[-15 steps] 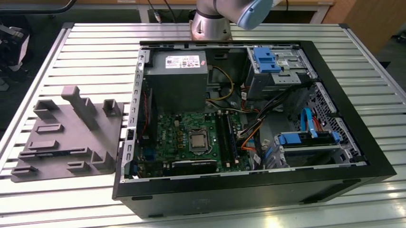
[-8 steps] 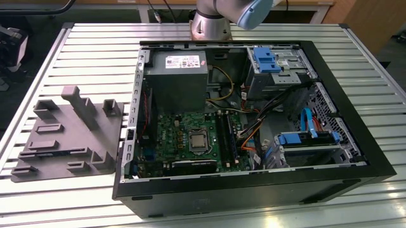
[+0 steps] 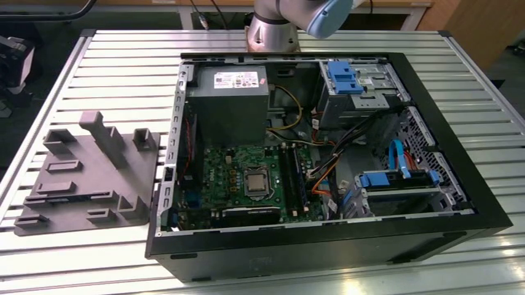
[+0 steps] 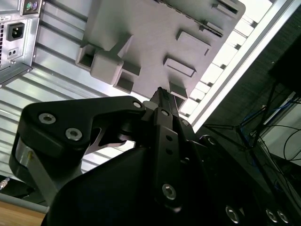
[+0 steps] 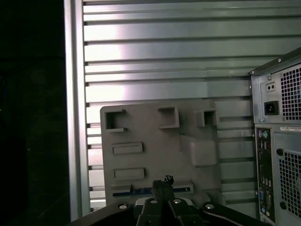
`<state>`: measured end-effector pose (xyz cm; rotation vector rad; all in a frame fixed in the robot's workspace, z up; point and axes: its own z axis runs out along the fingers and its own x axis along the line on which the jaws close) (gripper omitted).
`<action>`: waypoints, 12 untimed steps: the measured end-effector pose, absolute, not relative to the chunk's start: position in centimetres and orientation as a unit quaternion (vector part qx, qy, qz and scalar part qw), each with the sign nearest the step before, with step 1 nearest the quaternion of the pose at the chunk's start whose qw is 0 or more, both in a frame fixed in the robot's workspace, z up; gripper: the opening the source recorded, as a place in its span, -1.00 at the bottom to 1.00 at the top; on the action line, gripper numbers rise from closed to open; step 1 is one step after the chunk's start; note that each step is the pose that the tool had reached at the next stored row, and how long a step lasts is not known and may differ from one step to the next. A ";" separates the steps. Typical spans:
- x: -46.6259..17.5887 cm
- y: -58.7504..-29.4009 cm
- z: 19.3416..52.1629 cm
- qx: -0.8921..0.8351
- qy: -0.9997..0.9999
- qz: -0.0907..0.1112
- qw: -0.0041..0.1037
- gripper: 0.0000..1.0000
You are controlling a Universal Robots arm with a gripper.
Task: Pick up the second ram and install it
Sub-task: 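Reach for the second ram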
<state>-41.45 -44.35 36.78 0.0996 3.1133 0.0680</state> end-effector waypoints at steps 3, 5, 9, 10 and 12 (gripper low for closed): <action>-41.5 -44.4 36.7 0.032 0.999 0.022 0.013 -0.79; -41.6 -44.4 36.7 0.032 0.999 0.022 0.013 -0.79; -41.7 -44.5 36.5 0.032 0.999 0.022 0.013 -0.79; -41.7 -44.5 36.5 0.032 0.999 0.022 0.013 -0.79; -41.8 -44.5 36.4 0.032 0.999 0.022 0.013 -0.79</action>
